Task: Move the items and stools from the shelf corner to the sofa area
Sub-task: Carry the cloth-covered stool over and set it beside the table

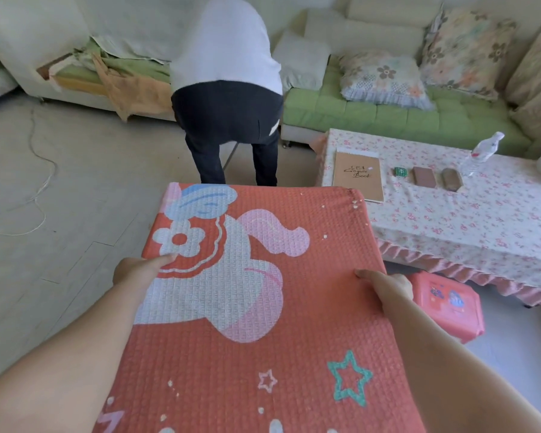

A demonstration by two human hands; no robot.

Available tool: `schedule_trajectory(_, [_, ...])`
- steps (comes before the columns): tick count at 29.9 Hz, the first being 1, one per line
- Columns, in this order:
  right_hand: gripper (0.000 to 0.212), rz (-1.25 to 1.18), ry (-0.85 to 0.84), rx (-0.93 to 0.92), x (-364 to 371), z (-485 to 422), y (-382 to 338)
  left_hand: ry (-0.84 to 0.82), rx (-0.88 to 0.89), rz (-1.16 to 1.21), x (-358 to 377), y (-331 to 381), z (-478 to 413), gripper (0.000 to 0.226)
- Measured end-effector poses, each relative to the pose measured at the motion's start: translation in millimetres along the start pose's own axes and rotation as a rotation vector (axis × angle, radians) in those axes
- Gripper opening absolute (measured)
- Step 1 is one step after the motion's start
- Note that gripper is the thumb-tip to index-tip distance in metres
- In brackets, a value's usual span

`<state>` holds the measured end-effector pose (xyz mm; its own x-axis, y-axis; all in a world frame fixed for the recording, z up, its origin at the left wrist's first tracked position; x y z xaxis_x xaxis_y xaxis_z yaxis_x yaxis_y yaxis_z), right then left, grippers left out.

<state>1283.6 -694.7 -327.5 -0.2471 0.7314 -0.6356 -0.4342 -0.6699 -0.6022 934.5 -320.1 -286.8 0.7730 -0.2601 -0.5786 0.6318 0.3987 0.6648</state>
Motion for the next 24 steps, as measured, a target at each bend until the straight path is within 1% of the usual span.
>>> schedule_trajectory(4, [0.045,-0.015,-0.001,-0.001,13.0,-4.5,-18.0,0.002,0.006,0.023,1.6,14.4,-20.0,0.054])
schedule_trajectory(10, [0.038,-0.024,0.003,-0.001,28.5,-17.3,-40.5,-0.015,-0.03,0.052,15.6,19.3,-44.0,0.049])
schedule_trajectory(14, [0.042,-0.035,-0.019,0.007,37.3,-30.0,-48.5,-0.012,-0.033,0.043,26.4,26.3,-53.1,0.044])
schedule_trajectory(20, [0.05,-0.035,-0.06,0.012,58.6,-54.6,-79.1,0.022,-0.067,0.032,38.7,50.1,-76.2,0.052])
schedule_trajectory(24, [0.045,-0.02,-0.077,0.009,76.7,-71.6,-96.0,0.026,-0.079,0.035,51.4,57.5,-94.9,0.049])
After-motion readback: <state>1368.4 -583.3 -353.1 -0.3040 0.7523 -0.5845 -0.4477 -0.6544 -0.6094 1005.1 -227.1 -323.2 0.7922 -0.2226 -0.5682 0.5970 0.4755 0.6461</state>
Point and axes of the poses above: each hand's wrist, its own z-axis away from the middle knuckle, its own x-axis out of the palm, y = z × x, the point moved 9 cm from there along -z, towards the middle knuckle, and after that the axes turned 7 degrees about y, right-handed, at the moved point
